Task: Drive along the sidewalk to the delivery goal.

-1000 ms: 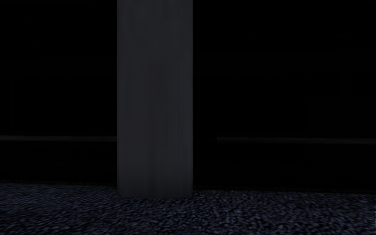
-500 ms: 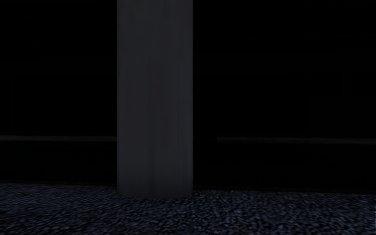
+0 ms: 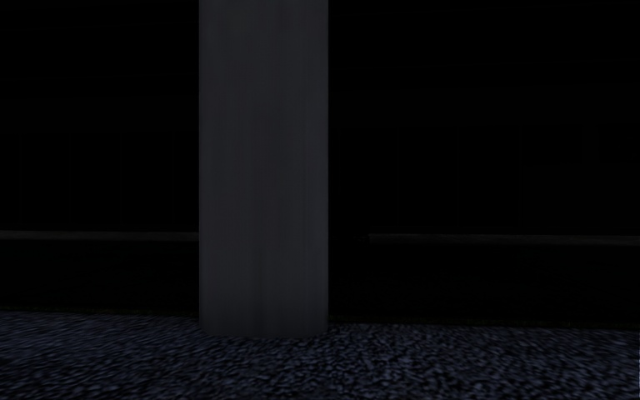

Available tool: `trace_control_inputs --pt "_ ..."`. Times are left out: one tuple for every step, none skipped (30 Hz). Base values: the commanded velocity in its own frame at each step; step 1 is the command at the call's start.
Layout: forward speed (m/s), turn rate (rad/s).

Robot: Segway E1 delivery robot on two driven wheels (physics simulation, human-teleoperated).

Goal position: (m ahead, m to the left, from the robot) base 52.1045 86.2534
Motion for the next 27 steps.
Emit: trace_control_inputs --pt "-0.49 0.33" --pt "-0.49 0.33" --pt "-0.53 0.36" --pt "-0.54 0.4" --pt "-0.54 0.43" --pt "-0.56 0.46" --pt "-0.56 0.46" --pt "-0.58 0.46" --pt "-0.59 0.47" --pt "-0.67 0.47" --pt "-0.72 0.47" --pt "-0.72 0.47" --pt "-0.73 0.47" --pt "-0.73 0.51" --pt "-0.73 0.54" --pt "-0.72 0.56" --pt "-0.7 0.56" --pt "-0.7 0.56" --pt "-0.68 0.56" --pt "-0.68 0.56" --pt "-0.68 0.56" --pt "-0.68 0.56" --pt "-0.68 0.56" --pt "-0.68 0.56" --pt "-0.68 0.56" --pt "-0.68 0.56" --pt "-0.68 0.56"
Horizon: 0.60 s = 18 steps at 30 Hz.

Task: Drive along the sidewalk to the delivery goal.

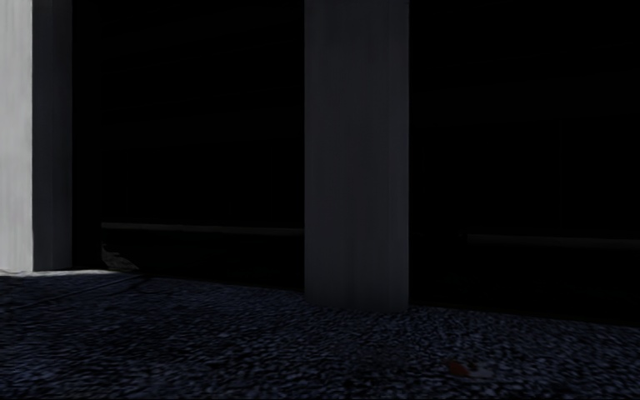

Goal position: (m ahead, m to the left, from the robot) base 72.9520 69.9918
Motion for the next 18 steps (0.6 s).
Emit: trace_control_inputs --pt "-0.68 0.57" --pt "-0.68 0.59" --pt "-0.68 0.64" --pt "-0.68 0.66" --pt "-0.68 0.66" --pt "-0.68 0.67" --pt "-0.68 0.67" --pt "-0.68 0.67" --pt "-0.68 0.67" --pt "-0.68 0.67" --pt "-0.68 0.67" --pt "-0.68 0.67" --pt "-0.68 0.67" --pt "-0.68 0.67" --pt "-0.68 0.67" --pt "-0.68 0.67" --pt "-0.67 0.66" --pt "-0.61 0.55"
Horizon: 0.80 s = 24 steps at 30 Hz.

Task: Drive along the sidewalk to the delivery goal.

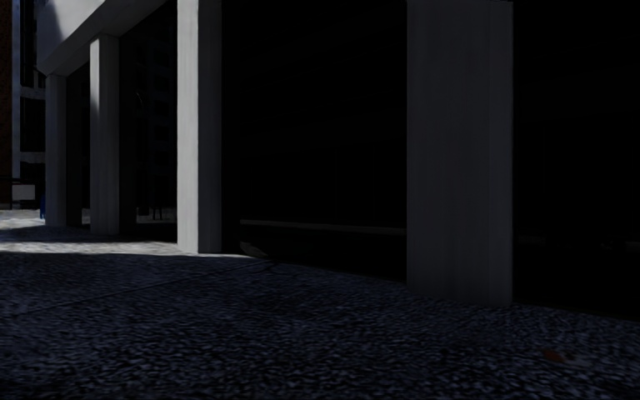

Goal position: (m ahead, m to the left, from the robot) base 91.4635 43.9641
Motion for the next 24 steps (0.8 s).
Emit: trace_control_inputs --pt "-0.5 0.06" --pt "0.0 0.0" --pt "0.0 0.0" --pt "0.0 0.0" --pt "0.0 0.0" --pt "0.0 0.0" --pt "0.0 0.0" --pt "0.0 0.0" --pt "0.0 0.0" --pt "0.0 0.0" --pt "0.0 0.0" --pt "0.0 0.0" --pt "0.0 0.0" --pt "0.0 0.0" --pt "0.0 0.0" --pt "0.0 0.0" --pt "0.0 0.0" --pt "0.0 0.0" --pt "0.0 0.07" --pt "2.0 0.22" --pt "2.0 0.35" --pt "2.0 0.44" --pt "2.0 0.44" --pt "2.0 0.48"
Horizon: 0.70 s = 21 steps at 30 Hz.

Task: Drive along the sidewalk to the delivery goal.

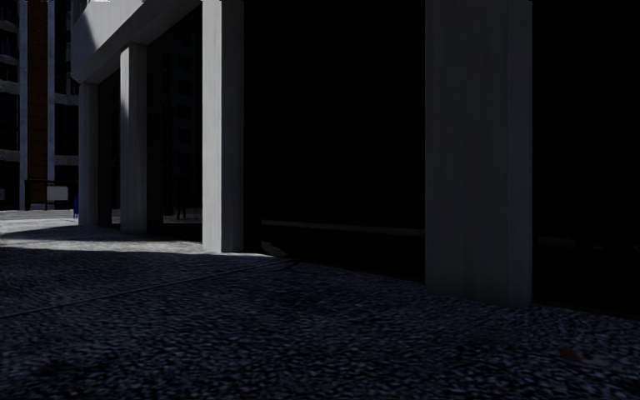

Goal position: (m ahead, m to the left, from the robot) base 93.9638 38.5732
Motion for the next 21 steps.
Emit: trace_control_inputs --pt "2.0 0.5" --pt "2.0 0.52" --pt "2.0 0.52" --pt "2.0 0.53" --pt "2.0 0.54" --pt "2.0 0.54" --pt "2.0 0.54" --pt "2.0 0.54" --pt "2.0 0.54" --pt "2.0 0.54" --pt "2.0 0.54" --pt "2.0 0.54" --pt "2.0 0.54" --pt "2.0 0.54" --pt "2.0 0.54" --pt "2.0 0.54" --pt "2.0 0.54" --pt "2.0 0.54" --pt "2.0 0.54" --pt "2.0 0.54" --pt "2.0 0.54"
